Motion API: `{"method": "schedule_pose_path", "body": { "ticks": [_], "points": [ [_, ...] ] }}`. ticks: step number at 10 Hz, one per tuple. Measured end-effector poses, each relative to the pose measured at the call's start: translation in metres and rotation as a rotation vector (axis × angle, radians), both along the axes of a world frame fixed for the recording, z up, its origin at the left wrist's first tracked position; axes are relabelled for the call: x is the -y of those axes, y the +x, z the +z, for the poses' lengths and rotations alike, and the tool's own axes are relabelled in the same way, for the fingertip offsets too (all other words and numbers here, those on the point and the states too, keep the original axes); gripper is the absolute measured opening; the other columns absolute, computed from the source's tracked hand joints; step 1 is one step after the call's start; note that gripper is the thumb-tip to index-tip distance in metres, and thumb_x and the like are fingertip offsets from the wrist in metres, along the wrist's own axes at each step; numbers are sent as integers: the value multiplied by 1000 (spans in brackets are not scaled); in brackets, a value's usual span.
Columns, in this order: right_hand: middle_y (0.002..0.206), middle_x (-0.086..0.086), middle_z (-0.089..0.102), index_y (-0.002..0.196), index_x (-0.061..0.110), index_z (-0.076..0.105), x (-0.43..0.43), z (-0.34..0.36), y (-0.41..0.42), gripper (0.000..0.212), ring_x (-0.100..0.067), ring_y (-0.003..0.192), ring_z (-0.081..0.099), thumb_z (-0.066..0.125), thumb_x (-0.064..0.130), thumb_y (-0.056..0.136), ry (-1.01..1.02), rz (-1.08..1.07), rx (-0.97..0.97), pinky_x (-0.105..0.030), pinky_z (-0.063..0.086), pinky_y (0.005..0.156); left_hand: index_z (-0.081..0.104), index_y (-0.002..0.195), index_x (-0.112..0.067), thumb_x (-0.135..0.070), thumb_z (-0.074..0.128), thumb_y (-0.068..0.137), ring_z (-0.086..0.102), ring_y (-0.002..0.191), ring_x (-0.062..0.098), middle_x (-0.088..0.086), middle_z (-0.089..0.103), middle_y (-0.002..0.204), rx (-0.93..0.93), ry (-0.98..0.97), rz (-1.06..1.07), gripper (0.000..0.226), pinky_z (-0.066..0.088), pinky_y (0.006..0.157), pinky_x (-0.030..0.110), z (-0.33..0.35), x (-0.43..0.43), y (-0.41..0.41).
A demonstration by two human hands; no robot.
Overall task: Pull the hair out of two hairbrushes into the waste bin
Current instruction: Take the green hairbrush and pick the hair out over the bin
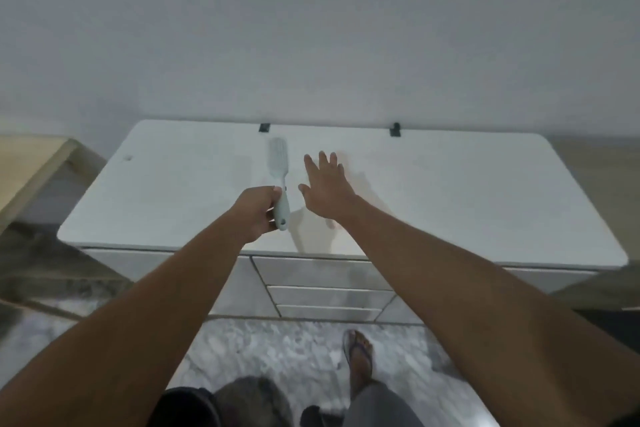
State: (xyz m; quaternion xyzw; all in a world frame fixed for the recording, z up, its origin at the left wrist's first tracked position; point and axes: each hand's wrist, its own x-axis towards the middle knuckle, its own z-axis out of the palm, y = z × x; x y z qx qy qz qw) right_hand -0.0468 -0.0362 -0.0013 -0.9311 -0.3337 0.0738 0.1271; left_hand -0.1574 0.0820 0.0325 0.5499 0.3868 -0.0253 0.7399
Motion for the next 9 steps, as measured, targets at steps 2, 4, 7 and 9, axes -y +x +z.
{"method": "schedule_pose_path", "body": {
  "ticks": [2, 4, 7, 9],
  "points": [
    [159, -25, 13, 154, 9, 13, 42, -14, 43, 65, -48, 147, 7, 42, 26, 99, -29, -111, -9, -55, 14, 120, 59, 100, -3, -7, 52, 97, 60, 72, 25, 12, 61, 86, -112, 117, -109, 9, 54, 72, 42, -33, 33, 63],
    [159, -26, 11, 156, 9, 9, 49, -22, 57, 71, -49, 147, 6, 46, 30, 99, -67, -124, -29, -54, 14, 120, 60, 81, 0, -6, 57, 87, 62, 72, 31, 21, 61, 82, -183, 386, -163, 9, 57, 73, 47, -64, 31, 87],
    [159, -25, 12, 156, 10, 10, 44, -25, 61, 72, -48, 148, 6, 47, 32, 98, -71, -115, -56, -54, 12, 121, 66, 92, -9, -36, 60, 86, 68, 82, 28, 6, 69, 88, -272, 879, -390, 28, 60, 76, 39, -61, 31, 91],
    [161, -26, 9, 156, 10, 10, 42, -29, 57, 71, -48, 148, 4, 47, 33, 99, -58, -119, -55, -53, 12, 121, 63, 112, -7, -38, 59, 90, 63, 103, 28, 8, 68, 111, -276, 941, -406, 38, 48, 81, 30, -60, 32, 88]
  ]
}}
